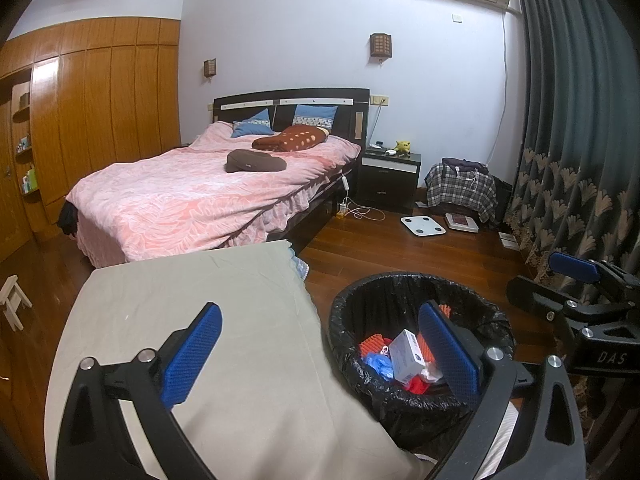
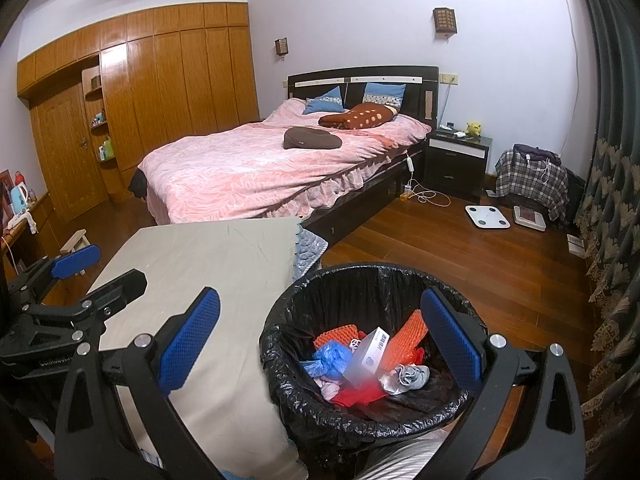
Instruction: Collect trash
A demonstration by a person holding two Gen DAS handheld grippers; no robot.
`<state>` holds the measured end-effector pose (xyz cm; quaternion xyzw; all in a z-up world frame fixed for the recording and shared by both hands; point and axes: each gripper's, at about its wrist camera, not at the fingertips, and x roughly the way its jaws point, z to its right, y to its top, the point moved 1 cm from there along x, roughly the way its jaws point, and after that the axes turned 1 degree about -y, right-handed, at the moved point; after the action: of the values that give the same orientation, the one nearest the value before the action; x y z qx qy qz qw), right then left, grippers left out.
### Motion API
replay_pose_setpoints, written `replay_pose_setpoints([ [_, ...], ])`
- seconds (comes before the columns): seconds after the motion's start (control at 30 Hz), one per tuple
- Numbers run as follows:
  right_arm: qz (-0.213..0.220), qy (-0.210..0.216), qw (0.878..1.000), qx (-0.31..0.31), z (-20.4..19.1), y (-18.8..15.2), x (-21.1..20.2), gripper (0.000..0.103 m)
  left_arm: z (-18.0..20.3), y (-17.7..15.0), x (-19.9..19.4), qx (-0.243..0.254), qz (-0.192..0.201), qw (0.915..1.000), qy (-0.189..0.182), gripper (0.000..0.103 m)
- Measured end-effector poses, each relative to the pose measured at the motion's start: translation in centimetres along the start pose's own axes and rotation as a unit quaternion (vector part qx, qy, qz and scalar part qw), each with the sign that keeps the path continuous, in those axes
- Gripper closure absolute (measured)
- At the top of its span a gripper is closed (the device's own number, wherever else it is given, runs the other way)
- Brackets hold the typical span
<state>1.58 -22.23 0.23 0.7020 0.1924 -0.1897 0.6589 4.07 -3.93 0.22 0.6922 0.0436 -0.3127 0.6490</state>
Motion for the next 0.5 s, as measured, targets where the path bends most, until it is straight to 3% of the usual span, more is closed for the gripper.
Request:
replay_pose_setpoints([
  [0.5,-0.002,0.0,1.0,0.0,-0.08,-0.04,0.05,0.005,0.14,0.12,-0.07,0.0,0.0,1.0,0.0,0.006],
])
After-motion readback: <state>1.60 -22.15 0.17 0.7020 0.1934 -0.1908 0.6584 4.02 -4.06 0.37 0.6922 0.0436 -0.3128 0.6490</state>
